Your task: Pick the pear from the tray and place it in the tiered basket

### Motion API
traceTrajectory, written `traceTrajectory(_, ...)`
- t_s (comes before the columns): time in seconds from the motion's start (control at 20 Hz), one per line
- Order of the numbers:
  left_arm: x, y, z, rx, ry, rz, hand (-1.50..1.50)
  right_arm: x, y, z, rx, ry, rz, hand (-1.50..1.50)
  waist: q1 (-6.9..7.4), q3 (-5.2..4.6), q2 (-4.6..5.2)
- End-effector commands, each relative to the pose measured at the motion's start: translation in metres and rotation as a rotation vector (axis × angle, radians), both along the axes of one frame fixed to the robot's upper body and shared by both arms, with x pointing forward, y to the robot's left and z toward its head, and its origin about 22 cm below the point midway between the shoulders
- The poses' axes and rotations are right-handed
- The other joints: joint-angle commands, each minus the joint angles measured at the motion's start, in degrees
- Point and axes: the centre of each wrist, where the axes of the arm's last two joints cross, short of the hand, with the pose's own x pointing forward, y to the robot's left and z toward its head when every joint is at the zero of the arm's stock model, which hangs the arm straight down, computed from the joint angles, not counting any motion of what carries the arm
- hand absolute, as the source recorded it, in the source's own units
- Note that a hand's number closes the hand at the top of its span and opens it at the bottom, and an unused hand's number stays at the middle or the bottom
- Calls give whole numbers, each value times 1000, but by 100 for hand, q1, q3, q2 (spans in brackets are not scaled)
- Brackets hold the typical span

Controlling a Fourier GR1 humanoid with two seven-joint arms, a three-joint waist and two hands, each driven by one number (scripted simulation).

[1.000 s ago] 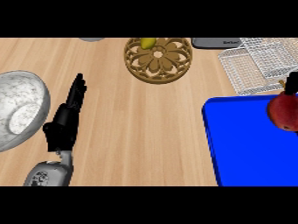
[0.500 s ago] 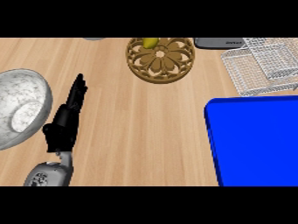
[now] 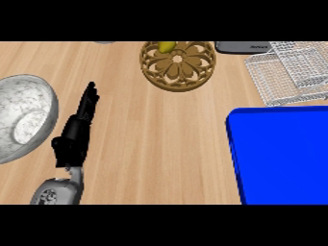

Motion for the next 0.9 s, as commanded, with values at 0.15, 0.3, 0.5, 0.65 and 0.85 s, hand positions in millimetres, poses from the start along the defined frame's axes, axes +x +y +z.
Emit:
traceTrajectory(0.15,-4,7,-5,15,-10,-19,0,41,0,-22,-70,-17,-73,150,42,2,22)
traceTrajectory(0.3,0,-5,4,2,-11,2,0,57,-29,-16,-60,-43,-85,150,62,4,29)
traceTrajectory(0.5,4,12,8,4,-22,-14,0,71,-48,-16,-118,-34,-100,150,93,4,43)
traceTrajectory(0.65,12,6,1,12,-1,-2,0,78,-57,-27,-140,-24,-92,150,34,3,28)
traceTrajectory(0.85,-5,0,-10,2,2,-14,0,90,-73,-51,74,22,-181,150,81,6,37)
